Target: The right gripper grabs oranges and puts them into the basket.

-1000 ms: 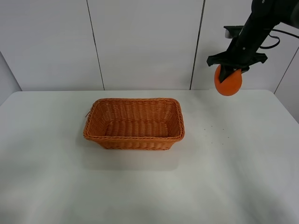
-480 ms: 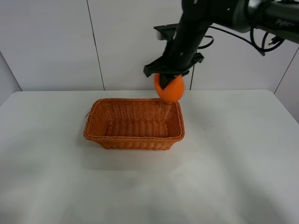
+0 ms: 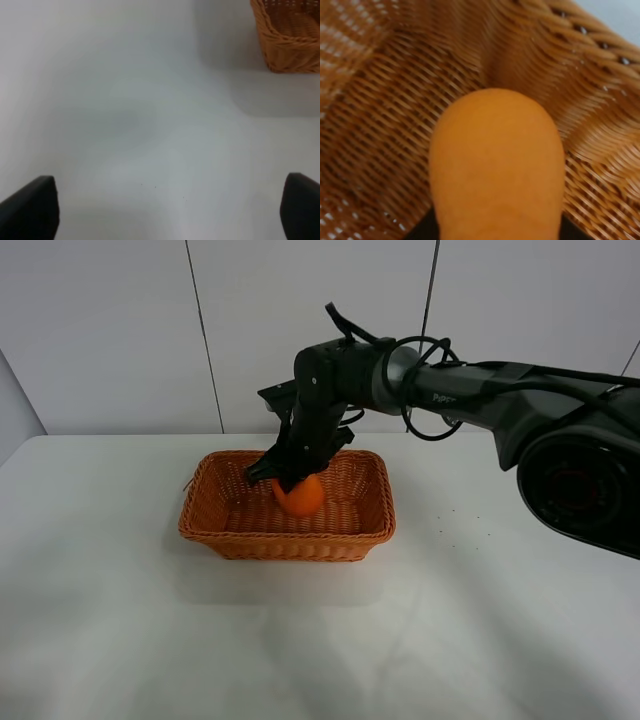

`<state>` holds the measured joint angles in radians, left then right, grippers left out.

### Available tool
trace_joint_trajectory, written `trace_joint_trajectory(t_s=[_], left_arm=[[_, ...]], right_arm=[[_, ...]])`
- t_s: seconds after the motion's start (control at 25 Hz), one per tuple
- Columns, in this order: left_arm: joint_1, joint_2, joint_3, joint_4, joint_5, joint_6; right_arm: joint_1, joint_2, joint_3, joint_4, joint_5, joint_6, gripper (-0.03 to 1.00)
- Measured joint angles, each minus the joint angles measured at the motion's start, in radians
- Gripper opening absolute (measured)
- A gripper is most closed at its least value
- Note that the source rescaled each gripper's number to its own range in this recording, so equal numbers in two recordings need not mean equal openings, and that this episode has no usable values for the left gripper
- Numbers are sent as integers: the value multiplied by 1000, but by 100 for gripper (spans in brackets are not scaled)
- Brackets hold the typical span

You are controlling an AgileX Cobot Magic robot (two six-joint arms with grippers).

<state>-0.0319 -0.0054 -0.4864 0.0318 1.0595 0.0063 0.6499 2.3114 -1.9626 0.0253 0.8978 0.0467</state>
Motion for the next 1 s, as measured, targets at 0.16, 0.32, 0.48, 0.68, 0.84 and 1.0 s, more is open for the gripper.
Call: trace_joint_trajectory(t_s=[0.16, 0.32, 0.48, 0.68, 0.84, 1.0], left_arm=[[0, 0, 0, 0, 0, 0], [0, 0, 0, 0, 0, 0], [0, 0, 0, 0, 0, 0], [0, 0, 0, 0, 0, 0], [0, 0, 0, 0, 0, 0], [0, 0, 0, 0, 0, 0]], right_arm=[[-3, 16, 0, -4, -6, 2, 34], [-3, 11, -28, -5, 44, -6, 89], [-3, 11, -142, -5, 147, -10, 99], [-16, 7, -326, -13, 292, -12, 100], [-80, 4, -355, -13, 309, -12, 100], [-200, 4, -337, -13, 320, -23, 100]])
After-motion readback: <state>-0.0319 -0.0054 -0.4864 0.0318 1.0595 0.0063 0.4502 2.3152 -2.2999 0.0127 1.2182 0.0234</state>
